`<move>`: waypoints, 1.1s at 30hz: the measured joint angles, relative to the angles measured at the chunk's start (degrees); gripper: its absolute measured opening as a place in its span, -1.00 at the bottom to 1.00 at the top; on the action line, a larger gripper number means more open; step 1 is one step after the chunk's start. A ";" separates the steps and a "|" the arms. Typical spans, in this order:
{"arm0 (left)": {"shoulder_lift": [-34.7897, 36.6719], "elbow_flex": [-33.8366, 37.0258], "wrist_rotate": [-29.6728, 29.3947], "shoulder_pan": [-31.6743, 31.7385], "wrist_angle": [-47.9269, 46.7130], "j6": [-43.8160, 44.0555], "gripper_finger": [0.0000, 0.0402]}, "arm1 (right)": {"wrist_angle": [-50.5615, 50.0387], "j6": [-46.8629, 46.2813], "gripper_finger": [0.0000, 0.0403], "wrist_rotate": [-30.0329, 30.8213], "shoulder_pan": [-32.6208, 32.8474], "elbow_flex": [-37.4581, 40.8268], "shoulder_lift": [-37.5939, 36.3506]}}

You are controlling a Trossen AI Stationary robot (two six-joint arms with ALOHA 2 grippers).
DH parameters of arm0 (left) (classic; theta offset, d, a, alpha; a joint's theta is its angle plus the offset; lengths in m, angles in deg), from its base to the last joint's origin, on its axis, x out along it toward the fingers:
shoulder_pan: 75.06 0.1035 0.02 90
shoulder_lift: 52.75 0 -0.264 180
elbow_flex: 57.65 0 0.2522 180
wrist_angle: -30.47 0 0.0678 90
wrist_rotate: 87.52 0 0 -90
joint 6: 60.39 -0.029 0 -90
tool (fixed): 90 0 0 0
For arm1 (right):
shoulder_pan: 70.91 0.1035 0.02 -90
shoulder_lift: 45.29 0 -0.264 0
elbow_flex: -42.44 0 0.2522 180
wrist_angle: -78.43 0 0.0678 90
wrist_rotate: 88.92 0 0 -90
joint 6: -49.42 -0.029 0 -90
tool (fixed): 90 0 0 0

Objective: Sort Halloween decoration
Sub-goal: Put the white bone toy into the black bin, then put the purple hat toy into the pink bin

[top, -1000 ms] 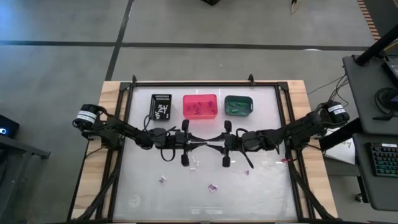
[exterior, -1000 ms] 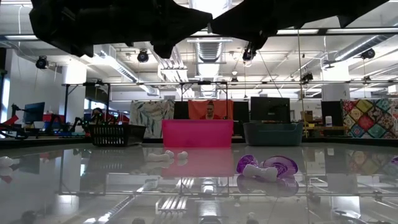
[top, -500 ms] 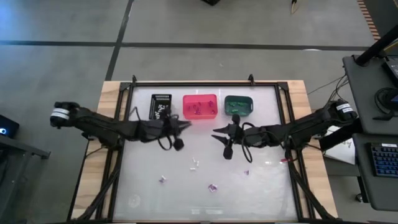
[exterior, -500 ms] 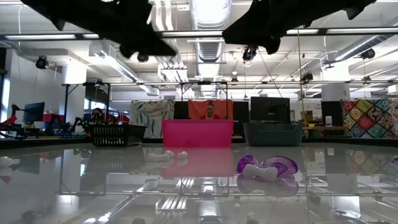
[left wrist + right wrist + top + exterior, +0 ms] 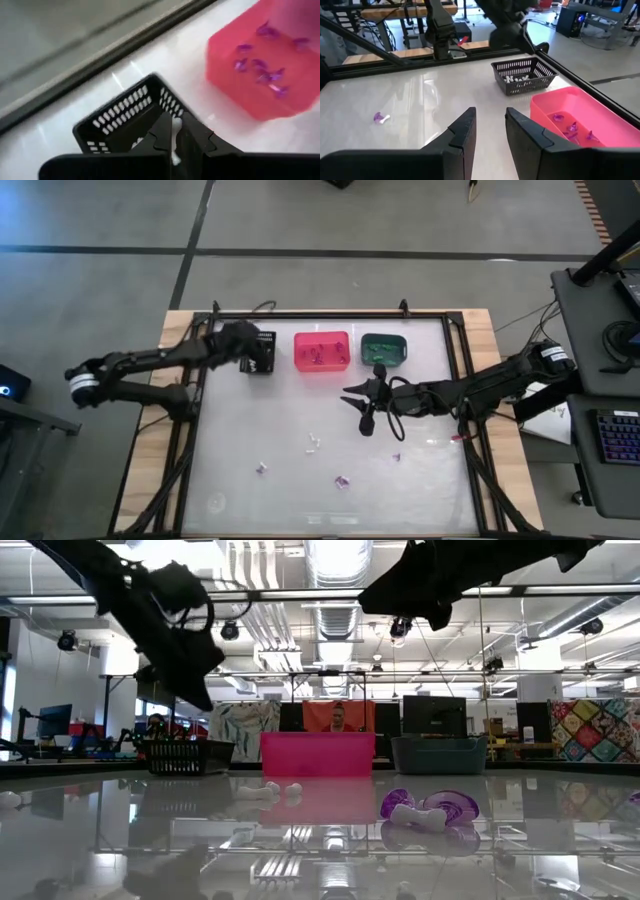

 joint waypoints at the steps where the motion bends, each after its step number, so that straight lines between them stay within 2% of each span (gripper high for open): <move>1: -0.62 0.01 2.55 2.44 -0.04 -0.01 -1.00 | 0.00 -0.04 -0.52 0.01 0.00 0.00 0.00; 5: -3.14 0.00 6.33 9.62 -0.66 -0.05 -1.00 | 0.04 -0.17 -0.50 0.01 0.00 0.00 0.00; 8: -4.56 0.02 7.20 11.23 -1.01 -0.28 -1.00 | 0.04 -0.17 -0.51 0.00 0.00 0.00 0.00; 11: -5.08 0.02 6.75 11.24 -0.65 -0.61 -0.95 | 0.04 -0.11 -0.51 0.01 0.00 0.00 0.00; 17: -5.19 0.02 1.90 11.24 -1.59 -0.66 -0.78 | -0.63 -0.73 -0.50 0.01 0.00 0.00 0.00; 26: -5.18 0.01 1.86 11.12 -2.20 -0.59 -0.61 | -1.22 -1.14 -0.49 -0.01 0.00 0.02 0.00; 33: -3.45 0.01 5.62 7.51 -2.20 0.26 -0.61 | -1.25 -5.99 -0.48 -0.52 0.00 0.02 0.00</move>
